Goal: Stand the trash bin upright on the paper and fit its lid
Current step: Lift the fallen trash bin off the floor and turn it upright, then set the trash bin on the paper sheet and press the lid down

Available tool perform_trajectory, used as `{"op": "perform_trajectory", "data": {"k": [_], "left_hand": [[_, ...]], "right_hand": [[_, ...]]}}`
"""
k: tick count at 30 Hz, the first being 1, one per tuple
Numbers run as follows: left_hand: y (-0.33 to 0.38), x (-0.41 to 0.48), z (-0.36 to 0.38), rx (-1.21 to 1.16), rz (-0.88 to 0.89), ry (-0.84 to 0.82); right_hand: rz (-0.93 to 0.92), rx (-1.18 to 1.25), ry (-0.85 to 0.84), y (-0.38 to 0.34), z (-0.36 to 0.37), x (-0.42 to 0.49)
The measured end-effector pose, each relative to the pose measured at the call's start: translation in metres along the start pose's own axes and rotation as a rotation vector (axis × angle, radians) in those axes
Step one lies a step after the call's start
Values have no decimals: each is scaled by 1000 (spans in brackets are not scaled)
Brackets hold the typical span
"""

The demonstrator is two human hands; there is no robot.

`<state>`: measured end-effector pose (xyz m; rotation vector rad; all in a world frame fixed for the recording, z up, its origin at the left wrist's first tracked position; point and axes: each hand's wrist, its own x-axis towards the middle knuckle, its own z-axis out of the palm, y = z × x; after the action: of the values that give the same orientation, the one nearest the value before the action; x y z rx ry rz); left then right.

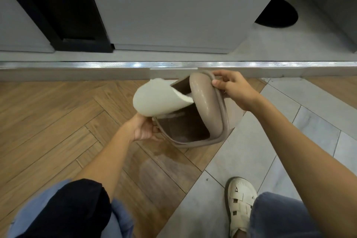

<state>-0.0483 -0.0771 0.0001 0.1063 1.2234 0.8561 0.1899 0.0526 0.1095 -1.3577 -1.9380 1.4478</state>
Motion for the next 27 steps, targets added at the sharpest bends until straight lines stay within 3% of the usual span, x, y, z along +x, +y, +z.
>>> {"op": "perform_trajectory", "data": {"k": [10, 20, 27], "left_hand": [[37, -21, 31, 158, 170, 61], [47, -55, 28, 406, 222, 144], [39, -68, 27, 398, 243, 202]], "right_hand": [[71, 266, 160, 17, -21, 2], [166, 267, 151, 39, 5, 3], [175, 206, 158, 35, 18, 4]]}}
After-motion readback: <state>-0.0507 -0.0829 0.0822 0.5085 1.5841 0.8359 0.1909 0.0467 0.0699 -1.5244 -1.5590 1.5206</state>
